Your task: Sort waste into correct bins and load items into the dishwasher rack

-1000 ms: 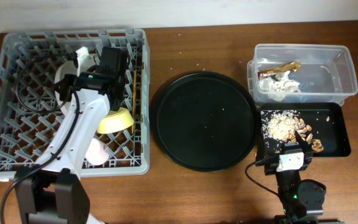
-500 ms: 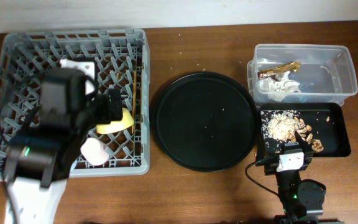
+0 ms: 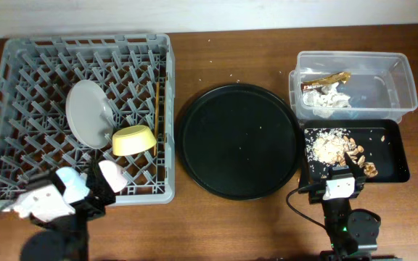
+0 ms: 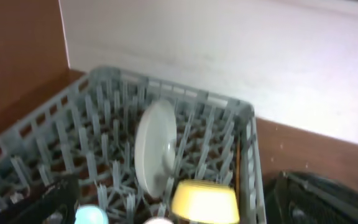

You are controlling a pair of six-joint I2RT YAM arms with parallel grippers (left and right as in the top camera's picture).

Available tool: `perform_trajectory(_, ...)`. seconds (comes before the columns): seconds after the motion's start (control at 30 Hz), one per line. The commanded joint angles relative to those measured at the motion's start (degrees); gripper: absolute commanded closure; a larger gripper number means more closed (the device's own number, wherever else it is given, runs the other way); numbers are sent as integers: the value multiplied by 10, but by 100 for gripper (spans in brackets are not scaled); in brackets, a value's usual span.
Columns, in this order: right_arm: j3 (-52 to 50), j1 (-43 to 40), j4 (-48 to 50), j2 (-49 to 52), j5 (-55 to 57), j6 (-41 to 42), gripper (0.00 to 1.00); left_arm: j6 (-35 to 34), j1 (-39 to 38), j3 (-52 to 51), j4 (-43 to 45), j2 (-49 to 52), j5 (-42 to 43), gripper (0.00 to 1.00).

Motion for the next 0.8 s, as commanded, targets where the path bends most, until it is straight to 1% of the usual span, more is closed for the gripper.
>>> perform_trajectory(0.0,-4,-4,-1,-3,1,2,1,-5,5,-129,92,-88,28,1)
perform_trajectory(0.07,-4,-4,-1,-3,1,2,1,-5,5,-218,179,-135,35,1)
perform_trajectory(0.13,-4,-4,-1,-3,1,2,1,-5,5,-285,225,-168,52,1)
perform_trajectory(0.23,-4,-4,-1,-3,1,2,2,-5,4,-360,283,-170,67,1)
perform_trajectory(0.3,-4,-4,-2,-3,1,2,2,-5,4,-411,354,-170,67,1)
perform_trajectory(0.47,-4,-4,-1,-3,1,2,2,-5,4,-424,360,-170,67,1)
perform_trajectory(0.5,-4,-4,-1,-3,1,2,2,-5,4,-424,355,-170,67,1)
perform_trajectory(0.53,-4,-4,-1,-3,1,2,2,-5,4,-424,328,-170,67,1)
perform_trajectory(0.57,-4,-4,-1,-3,1,2,2,-5,4,-424,318,-168,68,1)
perform_trajectory(0.77,-4,-4,-1,-3,1,2,2,-5,4,-424,318,-167,67,1)
